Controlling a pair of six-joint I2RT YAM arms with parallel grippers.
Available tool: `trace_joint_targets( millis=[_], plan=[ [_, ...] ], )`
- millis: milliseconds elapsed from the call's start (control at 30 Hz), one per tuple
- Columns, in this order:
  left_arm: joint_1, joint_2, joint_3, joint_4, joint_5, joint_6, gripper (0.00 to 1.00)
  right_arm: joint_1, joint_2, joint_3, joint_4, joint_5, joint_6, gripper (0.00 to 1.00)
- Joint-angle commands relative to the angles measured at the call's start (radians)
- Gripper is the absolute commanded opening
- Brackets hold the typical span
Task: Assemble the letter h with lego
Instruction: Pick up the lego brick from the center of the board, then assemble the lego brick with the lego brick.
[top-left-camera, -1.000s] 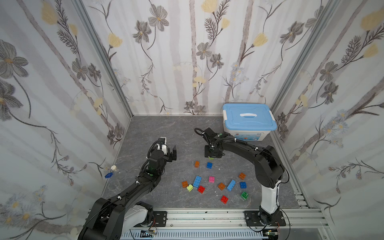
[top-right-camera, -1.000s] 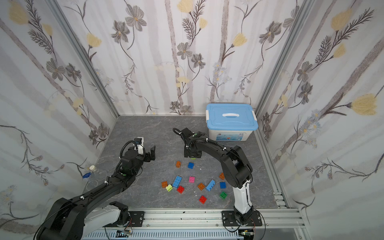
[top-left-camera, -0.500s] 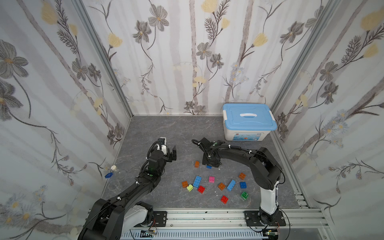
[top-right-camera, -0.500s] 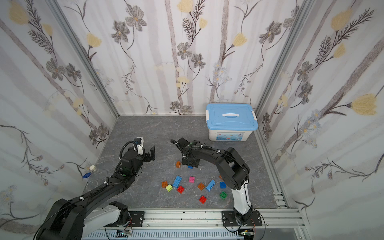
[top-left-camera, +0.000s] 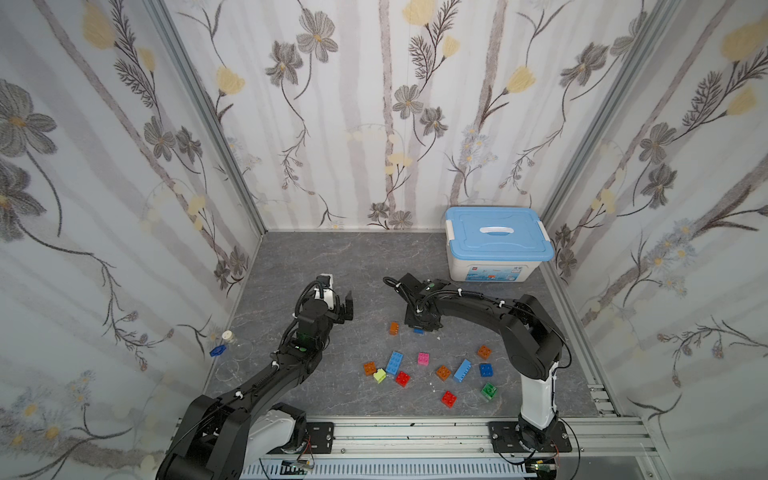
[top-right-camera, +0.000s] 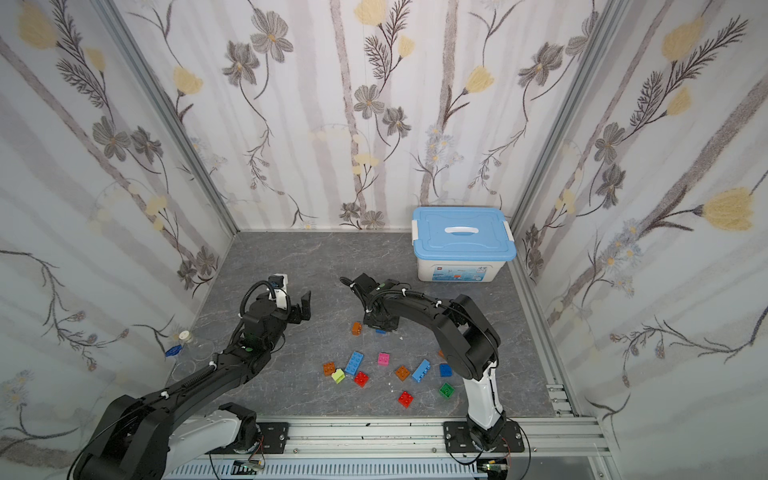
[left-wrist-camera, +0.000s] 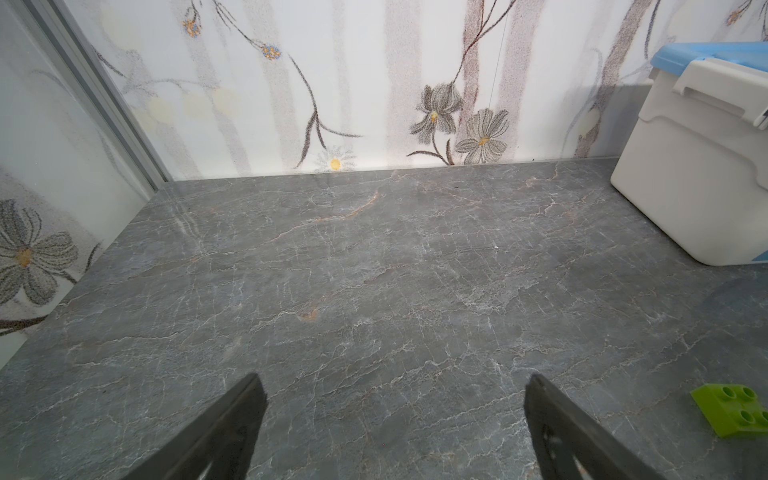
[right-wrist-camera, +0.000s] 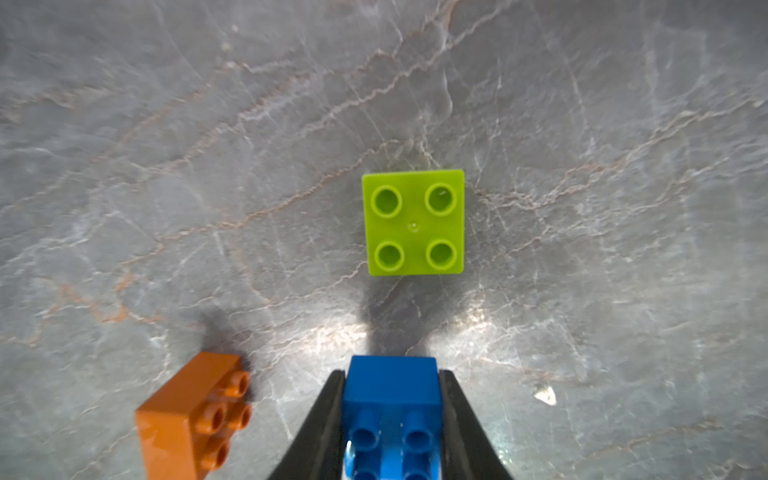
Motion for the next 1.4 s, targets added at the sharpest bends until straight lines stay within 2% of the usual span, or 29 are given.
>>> trace_joint_targets(
  millis=[0, 433, 733, 1367],
  plan=[
    [0.000, 0.002, 0.010, 0.014, -0.004, 0.008, 1.00, -0.009, -0.029, 0.023, -0.056, 0.066, -0.040, 0.30],
    [0.001, 0.001, 0.009, 0.017, -0.006, 0.006, 1.00, -0.144, 0.056, 0.156, -0.120, -0.022, -0.230, 0.31],
    [0.000, 0.004, 0.011, 0.013, -0.006, 0.006, 1.00, -0.168, 0.107, 0.201, -0.106, -0.124, -0.250, 0.32],
    [0.001, 0.010, 0.018, 0.007, -0.005, 0.005, 1.00, -0.170, 0.184, 0.218, -0.114, -0.108, -0.244, 0.33]
  ],
)
